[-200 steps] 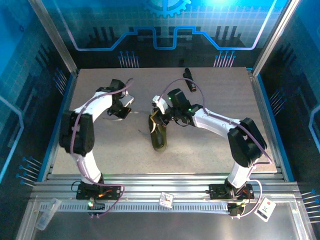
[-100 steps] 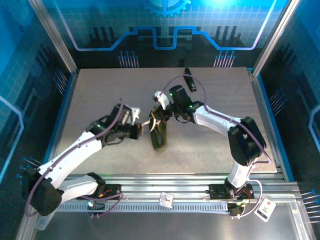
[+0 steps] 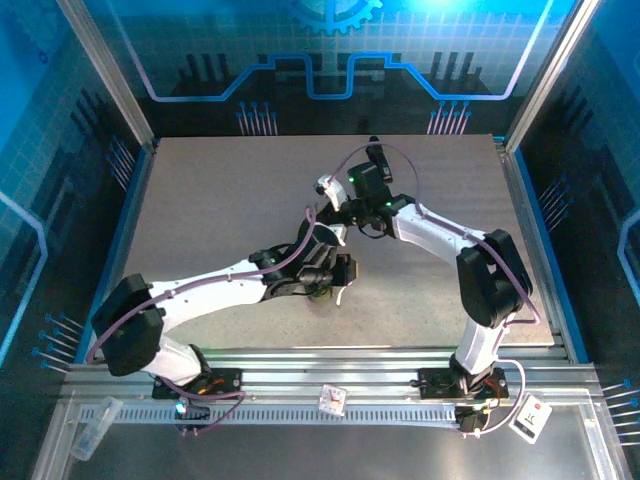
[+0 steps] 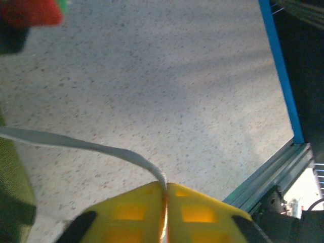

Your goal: Tie the shoes

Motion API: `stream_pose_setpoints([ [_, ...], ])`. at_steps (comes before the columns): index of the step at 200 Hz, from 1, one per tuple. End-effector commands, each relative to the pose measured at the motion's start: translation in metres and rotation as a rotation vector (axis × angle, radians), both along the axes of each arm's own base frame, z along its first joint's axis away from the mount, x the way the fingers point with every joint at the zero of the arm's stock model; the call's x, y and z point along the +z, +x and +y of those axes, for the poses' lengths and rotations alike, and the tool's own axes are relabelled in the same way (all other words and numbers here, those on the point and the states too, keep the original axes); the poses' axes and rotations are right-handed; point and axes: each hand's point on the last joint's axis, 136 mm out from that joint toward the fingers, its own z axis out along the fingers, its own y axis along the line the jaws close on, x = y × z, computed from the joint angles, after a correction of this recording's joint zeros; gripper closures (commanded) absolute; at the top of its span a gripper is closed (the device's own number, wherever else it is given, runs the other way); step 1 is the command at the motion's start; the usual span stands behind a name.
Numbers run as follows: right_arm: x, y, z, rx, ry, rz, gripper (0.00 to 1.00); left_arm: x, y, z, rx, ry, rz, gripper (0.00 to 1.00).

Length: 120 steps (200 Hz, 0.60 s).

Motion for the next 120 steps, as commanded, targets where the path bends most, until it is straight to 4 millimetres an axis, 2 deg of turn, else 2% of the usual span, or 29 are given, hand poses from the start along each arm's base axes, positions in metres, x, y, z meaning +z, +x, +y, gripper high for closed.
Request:
stream_pose_setpoints([
  [1, 0.005, -0.018, 0.014, 0.111, 0.022, 0.000, 1.00, 0.028, 0.016, -0.017, 0.004, -0.090, -0.084, 0.69],
  [18, 0.003, -0.019, 0.013, 0.120, 0.019, -0.004, 1.00, 0.031, 0.015, -0.007, 0.002, -0.049, -0.115, 0.61],
  [47, 0.003, -0.019, 0.013, 0.122, 0.032, -0.012, 1.00, 0.044, 0.012, 0.020, 0.006, -0.008, -0.193, 0.59],
  [61, 0.004, -0.019, 0.013, 0.121, 0.041, -0.016, 1.00, 0.051, 0.007, 0.031, -0.044, -0.020, -0.210, 0.59],
  [81, 0.005, -0.019, 0.012, 0.116, 0.045, -0.014, 1.00, 0.054, 0.010, 0.065, -0.025, -0.006, -0.185, 0.57],
  [106, 0.010, -0.024, 0.011, 0.141, 0.045, -0.056, 1.00, 0.067, 0.023, 0.112, 0.057, -0.091, -0.159, 0.52],
  [120, 0.011, -0.030, 0.013, 0.164, 0.043, -0.094, 1.00, 0.076, 0.033, 0.132, 0.101, -0.134, -0.165, 0.51],
])
